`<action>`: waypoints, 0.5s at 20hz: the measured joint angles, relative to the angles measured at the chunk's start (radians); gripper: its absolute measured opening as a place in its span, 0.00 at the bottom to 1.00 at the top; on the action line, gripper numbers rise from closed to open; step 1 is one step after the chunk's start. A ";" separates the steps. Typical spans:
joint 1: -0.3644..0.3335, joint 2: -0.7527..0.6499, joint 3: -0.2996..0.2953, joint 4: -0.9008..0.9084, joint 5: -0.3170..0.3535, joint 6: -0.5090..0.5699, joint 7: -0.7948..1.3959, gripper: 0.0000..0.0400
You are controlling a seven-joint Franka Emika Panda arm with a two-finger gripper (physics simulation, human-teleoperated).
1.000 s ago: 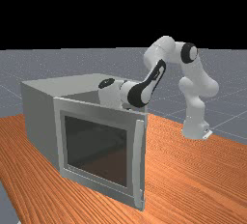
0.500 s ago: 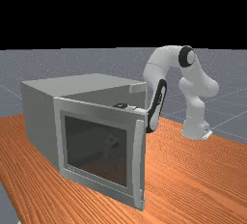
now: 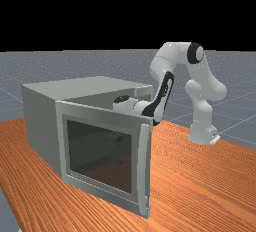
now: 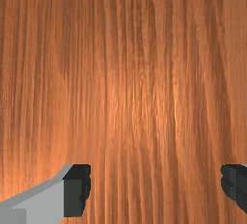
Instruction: Close the microwave
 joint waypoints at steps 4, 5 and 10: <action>0.011 -0.070 -0.012 0.001 -0.015 -0.064 0.017 1.00; 0.003 -0.085 -0.006 0.002 -0.001 -0.085 0.004 1.00; 0.013 -0.190 -0.015 0.006 -0.020 -0.167 0.024 1.00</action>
